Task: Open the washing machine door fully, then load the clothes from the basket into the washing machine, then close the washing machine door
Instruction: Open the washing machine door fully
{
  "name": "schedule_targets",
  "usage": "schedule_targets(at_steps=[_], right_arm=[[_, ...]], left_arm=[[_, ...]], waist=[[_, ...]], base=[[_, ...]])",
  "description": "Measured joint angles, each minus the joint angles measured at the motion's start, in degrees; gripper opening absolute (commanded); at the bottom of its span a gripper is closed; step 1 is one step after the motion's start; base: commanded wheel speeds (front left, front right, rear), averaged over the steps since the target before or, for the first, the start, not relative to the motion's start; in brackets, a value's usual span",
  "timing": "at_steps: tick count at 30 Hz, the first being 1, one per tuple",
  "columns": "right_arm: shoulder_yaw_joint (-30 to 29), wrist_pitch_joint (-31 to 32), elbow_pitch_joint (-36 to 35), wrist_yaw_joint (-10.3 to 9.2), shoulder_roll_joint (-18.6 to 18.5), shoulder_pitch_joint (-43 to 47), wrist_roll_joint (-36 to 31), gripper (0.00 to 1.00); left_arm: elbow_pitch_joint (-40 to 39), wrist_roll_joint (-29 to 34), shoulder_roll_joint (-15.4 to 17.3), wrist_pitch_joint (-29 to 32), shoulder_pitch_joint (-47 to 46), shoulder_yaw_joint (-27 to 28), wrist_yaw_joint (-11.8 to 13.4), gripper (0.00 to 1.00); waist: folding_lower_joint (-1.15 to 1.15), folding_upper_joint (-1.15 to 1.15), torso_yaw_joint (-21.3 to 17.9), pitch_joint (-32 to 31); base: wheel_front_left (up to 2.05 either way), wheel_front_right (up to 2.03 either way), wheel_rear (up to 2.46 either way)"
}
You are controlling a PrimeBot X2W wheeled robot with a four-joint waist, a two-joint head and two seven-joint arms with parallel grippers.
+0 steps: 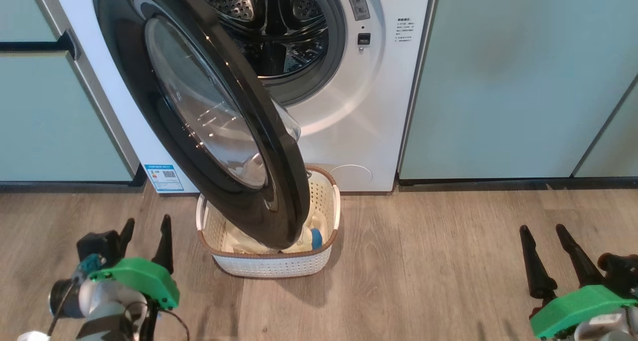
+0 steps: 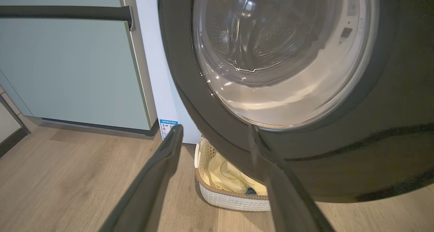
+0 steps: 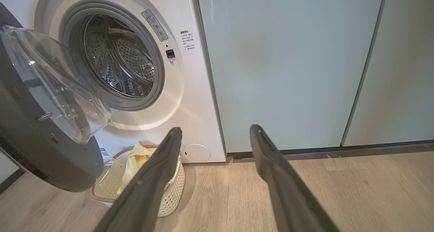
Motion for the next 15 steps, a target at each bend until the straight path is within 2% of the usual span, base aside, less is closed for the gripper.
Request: schedule_targets(at_steps=[15], right_arm=[[-0.6, 0.0, 1.4, 0.0, 0.0, 0.0, 0.0, 1.0]], left_arm=[[0.0, 0.8, -0.7, 0.0, 0.0, 0.0, -0.5, 1.0]], waist=[[0.0, 0.0, 1.0, -0.1]], base=[[0.0, 0.0, 0.0]])
